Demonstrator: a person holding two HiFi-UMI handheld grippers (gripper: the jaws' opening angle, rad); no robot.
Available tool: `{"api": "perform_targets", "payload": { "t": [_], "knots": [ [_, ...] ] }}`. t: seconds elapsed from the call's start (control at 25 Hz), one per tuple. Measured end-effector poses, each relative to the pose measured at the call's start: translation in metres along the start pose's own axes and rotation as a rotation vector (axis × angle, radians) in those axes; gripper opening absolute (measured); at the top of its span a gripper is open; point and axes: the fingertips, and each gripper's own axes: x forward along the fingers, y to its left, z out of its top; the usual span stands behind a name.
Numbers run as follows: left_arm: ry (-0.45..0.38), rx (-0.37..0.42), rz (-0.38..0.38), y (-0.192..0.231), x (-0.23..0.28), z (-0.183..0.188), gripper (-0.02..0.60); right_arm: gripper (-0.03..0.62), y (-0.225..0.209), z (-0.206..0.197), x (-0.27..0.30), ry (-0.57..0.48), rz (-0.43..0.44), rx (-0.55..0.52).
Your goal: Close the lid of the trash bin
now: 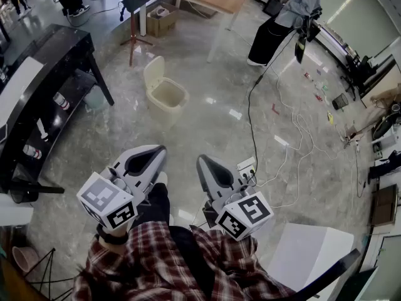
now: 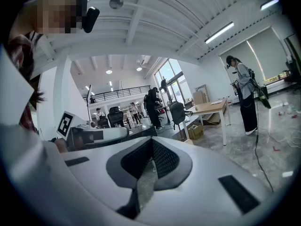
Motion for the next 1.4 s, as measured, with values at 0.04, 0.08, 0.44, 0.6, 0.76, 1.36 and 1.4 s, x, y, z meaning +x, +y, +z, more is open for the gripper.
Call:
{"api": "perform_targets", "payload": {
  "t": [0.04, 0.08, 0.44, 0.6, 0.76, 1.36, 1.4],
  "knots": [
    [0.000, 0.001, -0.002, 0.013, 0.007, 0.003, 0.011, 0.012, -0.007, 0.001, 0.012, -0.001, -0.003, 0.000],
    [0.000, 0.001, -0.004, 0.025, 0.015, 0.005, 0.011, 0.012, -0.015, 0.003, 0.024, -0.001, -0.006, 0.001],
    [-0.002, 0.015, -0.017, 0.128, 0.084, 0.046, 0.011, 0.012, -0.082, 0.045, 0.127, -0.002, -0.033, -0.030],
    [0.009, 0.013, -0.034, 0.173, 0.109, 0.061, 0.011, 0.012, -0.107, 0.057, 0.175, -0.003, -0.050, -0.023],
    [0.026, -0.002, -0.037, 0.205, 0.127, 0.067, 0.011, 0.012, -0.122, 0.058, 0.200, 0.021, -0.064, -0.007],
    [0.049, -0.037, 0.002, 0.265, 0.231, 0.073, 0.011, 0.012, -0.238, 0.079, 0.241, 0.037, -0.092, 0.044],
    [0.043, -0.037, 0.019, 0.270, 0.241, 0.076, 0.011, 0.012, -0.248, 0.085, 0.245, 0.039, -0.077, 0.039]
  ]
}}
